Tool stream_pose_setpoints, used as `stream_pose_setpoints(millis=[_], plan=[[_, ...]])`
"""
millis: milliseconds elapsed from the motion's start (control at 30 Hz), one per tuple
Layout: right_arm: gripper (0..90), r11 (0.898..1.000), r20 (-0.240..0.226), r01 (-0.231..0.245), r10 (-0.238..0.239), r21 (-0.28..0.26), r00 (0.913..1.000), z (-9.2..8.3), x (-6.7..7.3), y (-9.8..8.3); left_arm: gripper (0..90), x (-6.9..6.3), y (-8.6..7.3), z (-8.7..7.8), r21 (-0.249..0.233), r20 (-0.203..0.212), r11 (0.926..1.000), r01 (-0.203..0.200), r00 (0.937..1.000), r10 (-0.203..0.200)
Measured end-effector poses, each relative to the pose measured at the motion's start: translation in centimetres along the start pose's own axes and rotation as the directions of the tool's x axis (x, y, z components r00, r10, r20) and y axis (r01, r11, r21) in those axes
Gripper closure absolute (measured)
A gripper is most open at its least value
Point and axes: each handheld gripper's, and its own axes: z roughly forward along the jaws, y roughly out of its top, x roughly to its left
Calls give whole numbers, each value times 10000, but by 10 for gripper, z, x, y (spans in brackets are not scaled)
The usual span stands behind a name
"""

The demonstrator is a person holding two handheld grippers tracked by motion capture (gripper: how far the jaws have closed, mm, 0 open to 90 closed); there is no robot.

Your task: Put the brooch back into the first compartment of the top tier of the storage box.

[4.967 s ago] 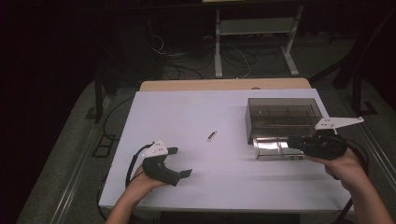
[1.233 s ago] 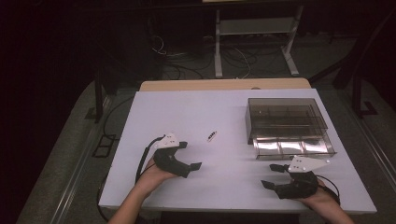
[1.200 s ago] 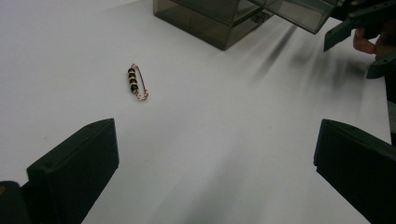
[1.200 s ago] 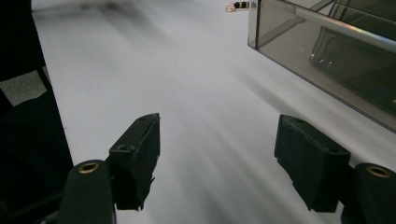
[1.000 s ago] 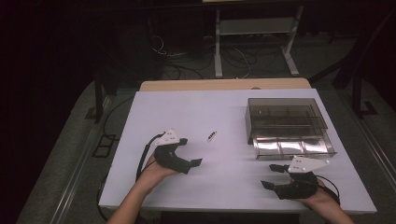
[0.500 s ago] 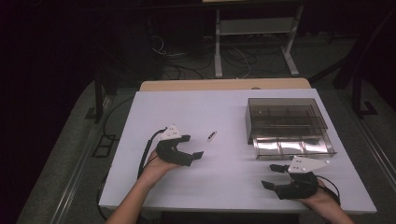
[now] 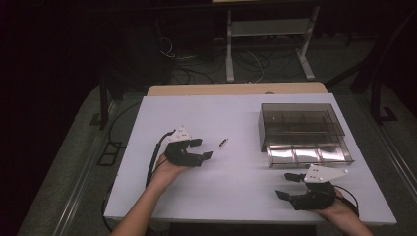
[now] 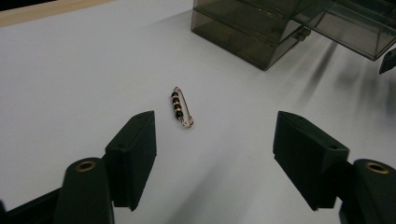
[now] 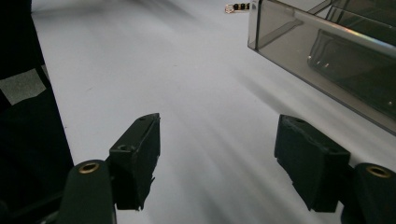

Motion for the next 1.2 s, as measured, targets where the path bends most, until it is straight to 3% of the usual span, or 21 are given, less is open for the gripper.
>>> stream_pose_setpoints(millis=[600, 1200], plan=[[307, 10000, 33, 28, -28, -20, 10000, 1, 0, 1, 510, 7, 17, 18, 73, 126, 10000, -65, 9999, 64], [307, 10000, 60, 1, -1, 11, 10000, 1, 0, 0, 608, 10, 33, 35, 155, 152, 9997, -190, 9997, 188]])
